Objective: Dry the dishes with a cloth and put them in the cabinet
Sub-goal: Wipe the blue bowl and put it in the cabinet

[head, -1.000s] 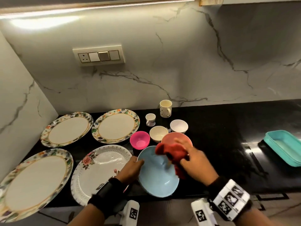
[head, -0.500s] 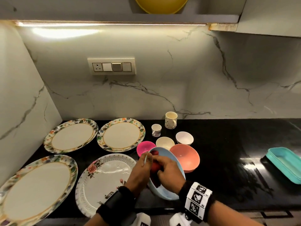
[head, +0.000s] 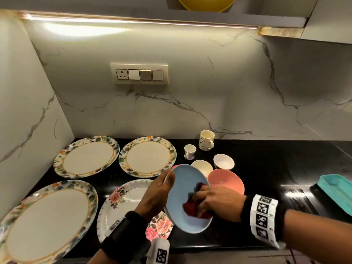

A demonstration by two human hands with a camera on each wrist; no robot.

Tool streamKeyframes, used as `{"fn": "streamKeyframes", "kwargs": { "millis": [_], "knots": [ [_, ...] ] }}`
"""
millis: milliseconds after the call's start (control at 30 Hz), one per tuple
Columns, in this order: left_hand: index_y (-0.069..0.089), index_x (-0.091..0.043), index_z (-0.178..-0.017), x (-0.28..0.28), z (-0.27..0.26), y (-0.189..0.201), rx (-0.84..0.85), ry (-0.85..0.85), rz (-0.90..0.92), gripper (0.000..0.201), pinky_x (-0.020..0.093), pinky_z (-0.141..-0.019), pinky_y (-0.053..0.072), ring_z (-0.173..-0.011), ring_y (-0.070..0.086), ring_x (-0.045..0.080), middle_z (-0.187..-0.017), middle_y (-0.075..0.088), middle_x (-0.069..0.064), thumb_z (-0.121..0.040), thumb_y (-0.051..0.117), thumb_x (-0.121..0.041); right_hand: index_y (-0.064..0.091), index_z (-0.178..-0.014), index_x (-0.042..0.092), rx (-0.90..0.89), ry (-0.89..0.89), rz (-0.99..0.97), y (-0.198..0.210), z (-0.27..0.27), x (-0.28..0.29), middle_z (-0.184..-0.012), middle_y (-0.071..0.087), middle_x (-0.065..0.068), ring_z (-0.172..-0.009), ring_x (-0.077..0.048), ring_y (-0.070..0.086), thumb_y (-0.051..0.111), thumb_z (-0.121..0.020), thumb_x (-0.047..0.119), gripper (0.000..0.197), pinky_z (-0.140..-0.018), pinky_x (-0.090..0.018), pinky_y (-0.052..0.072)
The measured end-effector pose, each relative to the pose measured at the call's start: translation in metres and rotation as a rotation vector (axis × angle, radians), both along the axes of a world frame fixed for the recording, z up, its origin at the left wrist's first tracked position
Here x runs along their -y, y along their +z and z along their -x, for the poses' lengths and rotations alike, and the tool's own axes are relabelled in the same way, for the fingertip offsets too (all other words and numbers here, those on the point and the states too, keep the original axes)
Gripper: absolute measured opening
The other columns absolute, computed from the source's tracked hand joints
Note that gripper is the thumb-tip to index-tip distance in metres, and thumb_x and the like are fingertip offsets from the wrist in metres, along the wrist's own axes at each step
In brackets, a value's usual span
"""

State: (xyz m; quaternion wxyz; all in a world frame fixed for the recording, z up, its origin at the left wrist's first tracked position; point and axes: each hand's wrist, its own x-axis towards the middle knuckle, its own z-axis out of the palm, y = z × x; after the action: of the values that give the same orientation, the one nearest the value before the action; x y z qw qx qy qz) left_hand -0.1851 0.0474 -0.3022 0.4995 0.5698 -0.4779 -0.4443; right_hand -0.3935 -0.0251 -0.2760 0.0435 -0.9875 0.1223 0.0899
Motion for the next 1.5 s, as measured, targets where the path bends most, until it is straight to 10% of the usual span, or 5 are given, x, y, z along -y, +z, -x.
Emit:
{"fn": "streamKeyframes", "kwargs": {
  "millis": [267,500,933,1233,1500],
  "knots": [
    [0.058,-0.035,-0.112,0.011,0.002,0.018,-0.109,-0.049,-0.131,0.037,0.028,-0.062,0.058,-0.087,0.072,0.016,-0.1,0.071,-0.004,-0.096,0.03,-0.051,0.064,-0.118,0.032,0.046,0.246,0.435,0.023,-0.036,0.033,-0.137,0.054,-0.004,-0.124,-0.026,0.052,0.074,-0.078,0.026,0.042,-0.106,-0.035,0.042],
    [0.057,-0.033,-0.122,0.019,-0.004,0.006,-0.052,0.145,-0.009,0.057,0.05,-0.094,0.051,-0.107,0.062,0.018,-0.116,0.065,-0.003,-0.083,0.037,-0.069,0.058,-0.121,0.036,0.153,-0.261,0.164,-0.013,-0.026,0.012,-0.127,0.059,-0.001,-0.103,-0.023,0.063,0.062,-0.082,0.037,0.039,-0.077,-0.033,0.056],
    [0.056,-0.037,-0.12,0.035,0.003,0.006,0.047,0.164,-0.066,0.057,0.042,-0.103,0.044,-0.114,0.054,0.014,-0.126,0.059,-0.005,-0.08,0.034,-0.07,0.047,-0.131,0.05,0.435,-0.586,-0.846,-0.012,-0.031,-0.035,-0.13,0.054,0.014,-0.111,-0.006,0.056,0.06,-0.08,0.014,0.063,-0.093,-0.021,0.051],
    [0.047,-0.025,-0.124,0.05,0.003,0.025,-0.032,0.14,-0.428,0.081,0.039,-0.075,0.051,-0.099,0.057,0.027,-0.115,0.058,0.009,-0.071,0.025,-0.082,0.05,-0.129,0.042,0.599,-0.525,-0.361,-0.019,-0.038,-0.033,-0.108,0.063,0.016,-0.095,0.0,0.057,0.064,-0.077,0.027,0.057,-0.086,-0.019,0.048],
    [0.061,-0.011,-0.112,0.056,-0.015,0.018,-0.326,0.11,-0.363,0.068,0.027,-0.059,0.04,-0.067,0.047,0.018,-0.082,0.049,0.011,-0.089,0.034,-0.069,0.068,-0.112,0.025,1.127,-0.785,-1.159,0.008,-0.017,-0.01,-0.108,0.068,-0.007,-0.102,-0.029,0.066,0.075,-0.07,0.008,0.046,-0.08,-0.041,0.058]
  ]
}}
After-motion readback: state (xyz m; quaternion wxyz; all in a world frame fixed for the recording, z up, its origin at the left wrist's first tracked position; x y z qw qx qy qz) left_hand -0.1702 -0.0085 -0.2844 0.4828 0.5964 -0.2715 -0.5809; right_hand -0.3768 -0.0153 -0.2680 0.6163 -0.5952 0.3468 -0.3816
